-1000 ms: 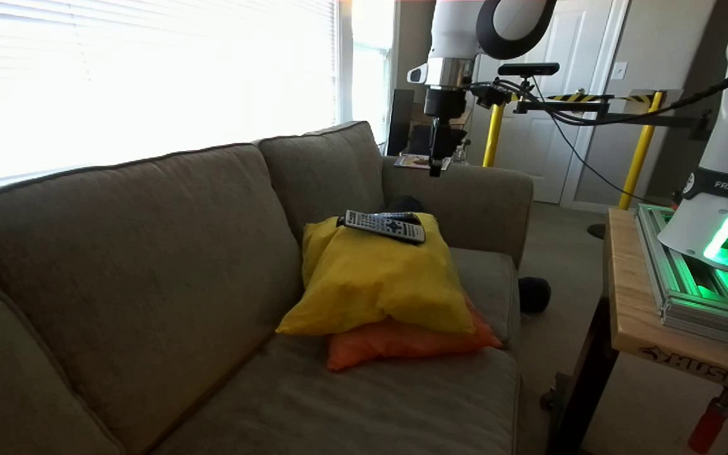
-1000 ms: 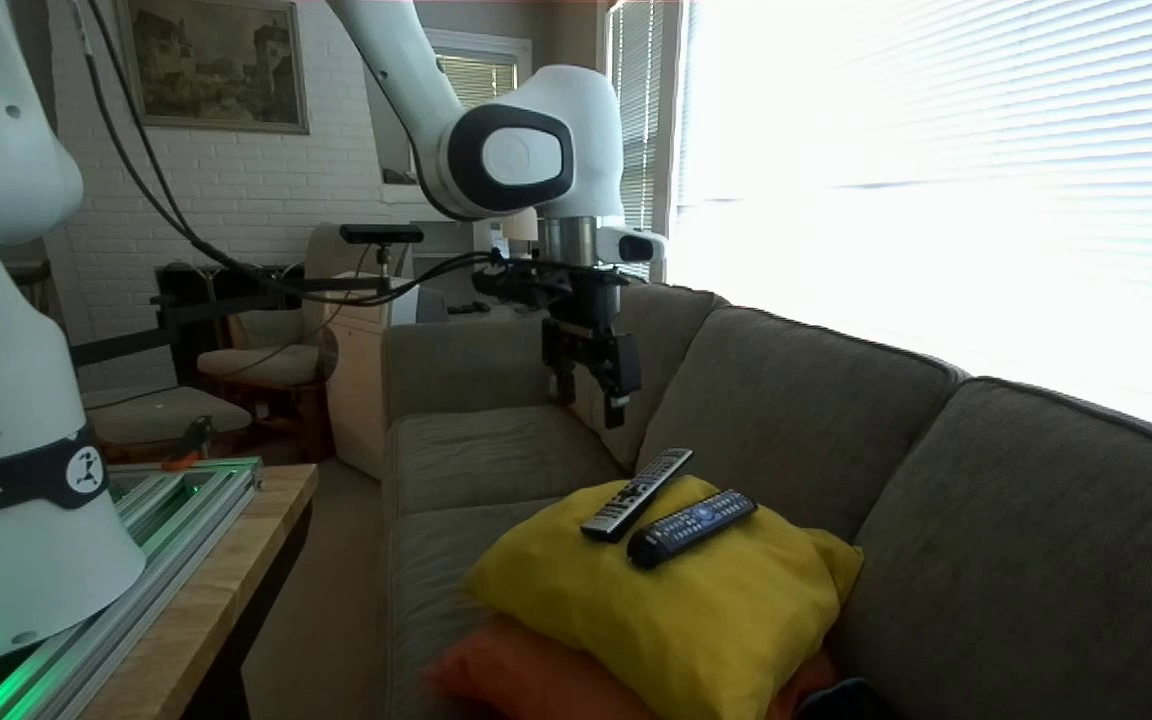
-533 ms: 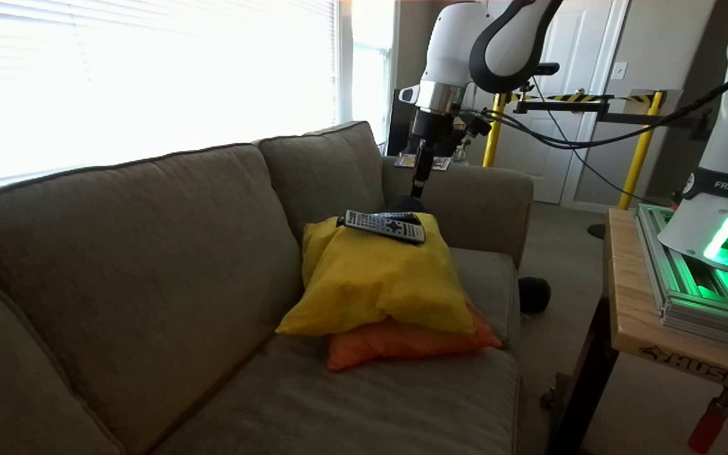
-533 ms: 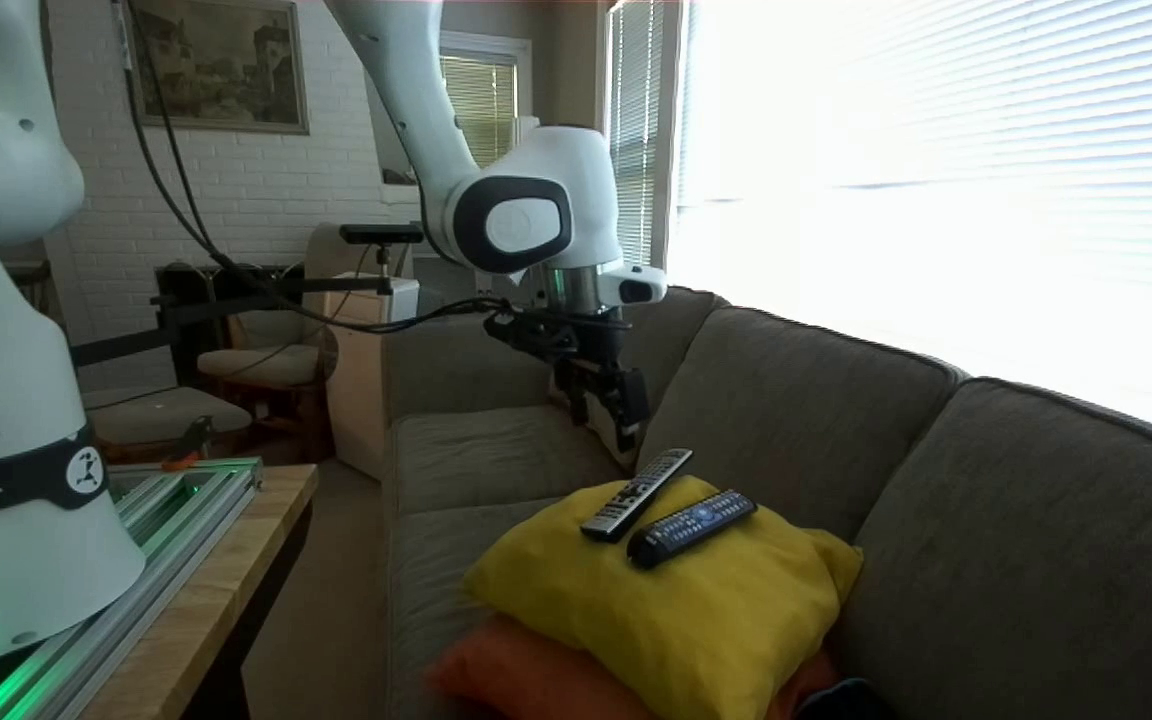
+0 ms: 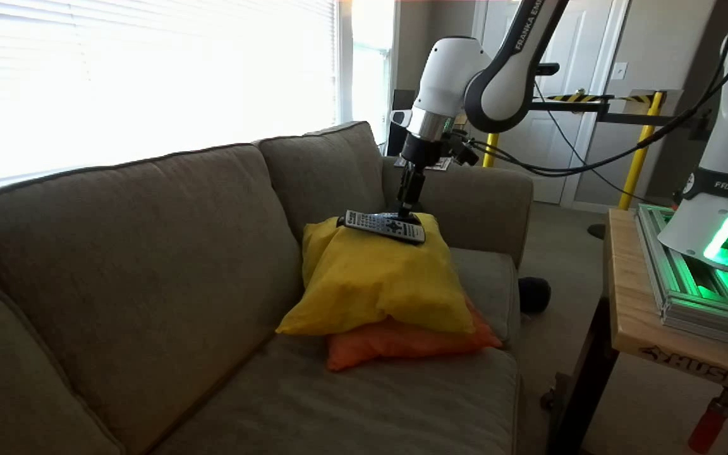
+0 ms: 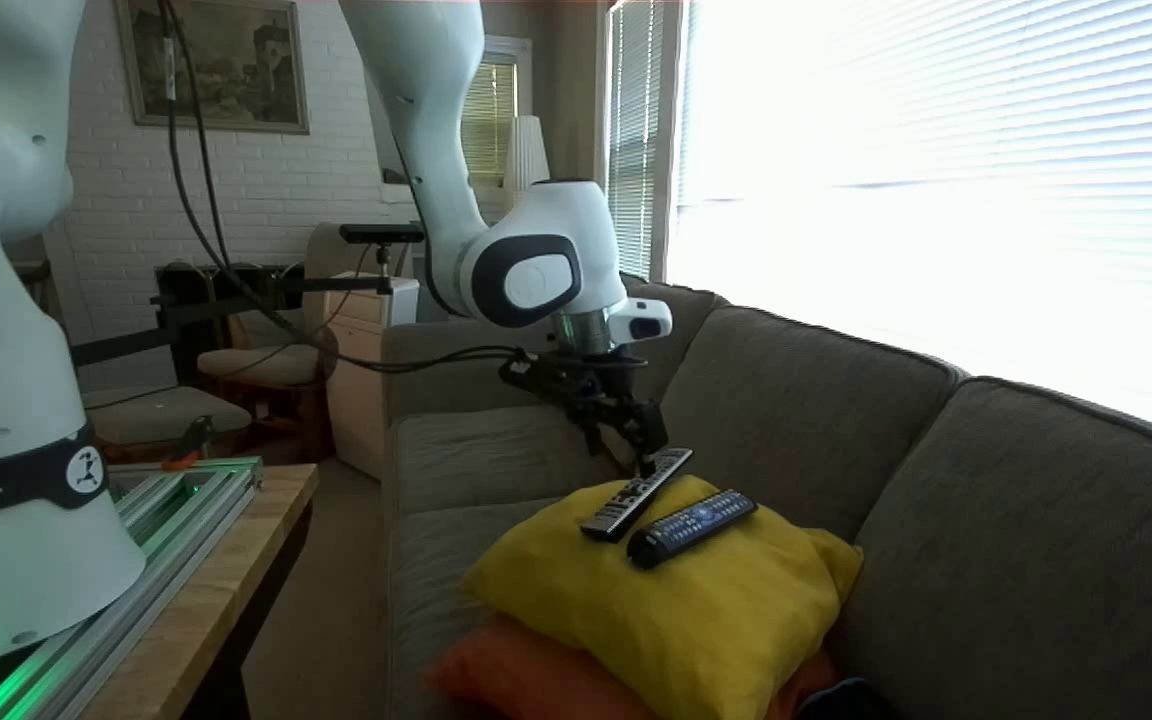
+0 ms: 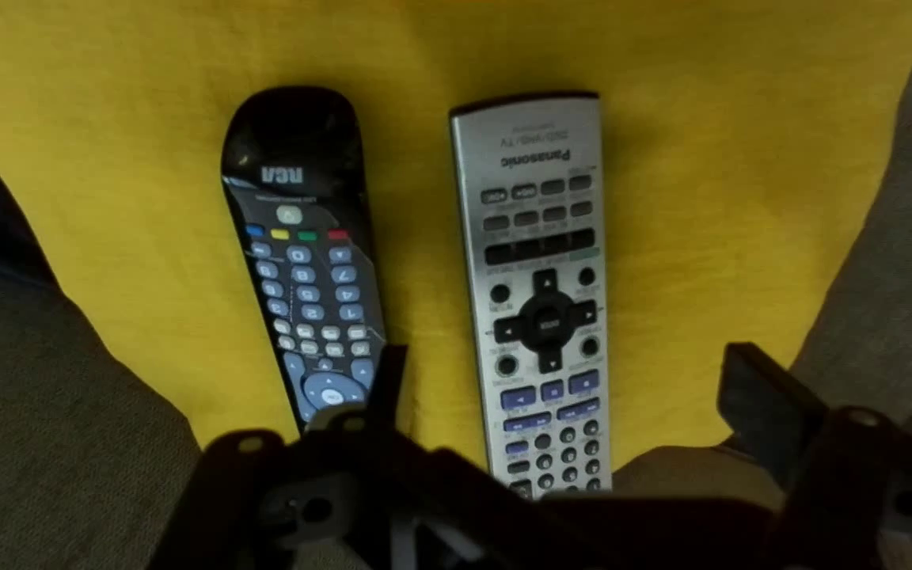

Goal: Put the remotes on the sofa then move the pillows to the right

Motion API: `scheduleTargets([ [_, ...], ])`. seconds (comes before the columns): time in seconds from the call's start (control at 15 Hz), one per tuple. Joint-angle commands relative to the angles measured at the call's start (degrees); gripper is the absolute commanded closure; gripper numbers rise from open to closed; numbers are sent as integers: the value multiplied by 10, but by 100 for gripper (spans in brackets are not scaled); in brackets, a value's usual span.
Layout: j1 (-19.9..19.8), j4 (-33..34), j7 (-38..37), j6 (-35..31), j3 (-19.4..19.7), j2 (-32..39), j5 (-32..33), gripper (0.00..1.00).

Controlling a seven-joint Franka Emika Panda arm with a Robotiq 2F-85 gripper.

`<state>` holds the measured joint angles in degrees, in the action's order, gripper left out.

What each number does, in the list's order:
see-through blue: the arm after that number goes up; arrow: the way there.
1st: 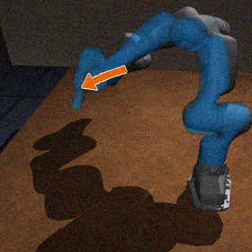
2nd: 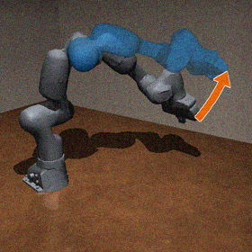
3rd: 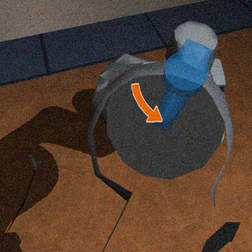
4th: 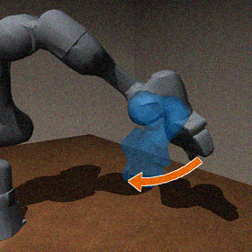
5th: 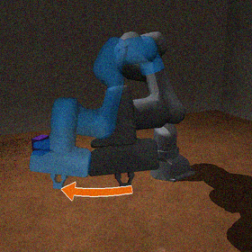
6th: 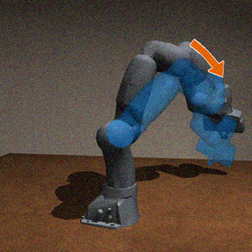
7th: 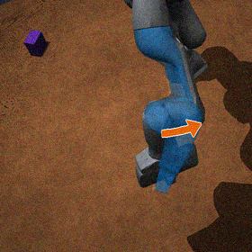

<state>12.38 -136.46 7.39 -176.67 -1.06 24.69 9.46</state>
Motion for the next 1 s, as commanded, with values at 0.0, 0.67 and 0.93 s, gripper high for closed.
scheduleTargets([
  [0.0,22,32,-12,-51,24,55,12,0],
  [0.67,28,76,-5,-76,30,121,0,28],
  [0.93,23,85,-5,-75,33,132,-2,56],
])
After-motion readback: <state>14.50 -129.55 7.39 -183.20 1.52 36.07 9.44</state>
